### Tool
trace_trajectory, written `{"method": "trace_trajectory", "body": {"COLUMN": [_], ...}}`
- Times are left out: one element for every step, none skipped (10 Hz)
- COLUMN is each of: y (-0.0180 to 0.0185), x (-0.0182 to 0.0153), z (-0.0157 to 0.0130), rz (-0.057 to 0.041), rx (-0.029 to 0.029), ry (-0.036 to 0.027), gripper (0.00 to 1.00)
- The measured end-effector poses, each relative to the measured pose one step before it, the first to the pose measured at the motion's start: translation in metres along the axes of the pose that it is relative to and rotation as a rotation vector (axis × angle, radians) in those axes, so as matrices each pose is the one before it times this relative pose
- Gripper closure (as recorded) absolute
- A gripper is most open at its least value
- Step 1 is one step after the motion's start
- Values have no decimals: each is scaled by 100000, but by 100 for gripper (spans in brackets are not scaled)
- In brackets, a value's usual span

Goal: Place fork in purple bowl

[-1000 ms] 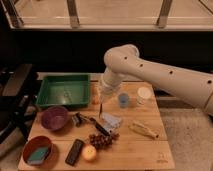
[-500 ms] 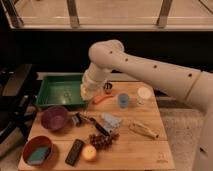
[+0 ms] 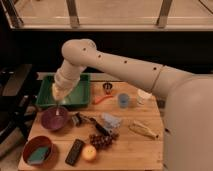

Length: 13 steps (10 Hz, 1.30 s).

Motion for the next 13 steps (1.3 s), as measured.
{"method": "trace_trajectory", "body": {"y": [1823,1344,389,562,-411,-605,-695,-844,-769,-554,-908,-633,-492], "x": [-1074,-734,-227,-404,-301,-91,-64,28,-27,14,115,93,88], "z": [1764,1600,678,2243,1515,572,175,114,323,296,713,550,408], "rz": [-2708,-2228,-662,-1382,696,1210,1472,1908,2234,1552,2441,1997,1735], "rx": [-5562,-4807,-1943,-6033,-2985,-1164,-400,259,629,471,540,198,269], "ry": [2418,2438,1131,3326,1371,426,115,141,435,544,1187,854,763], "gripper": [100,100,100,95,83,75,65,55,43,36,33,33,33]}}
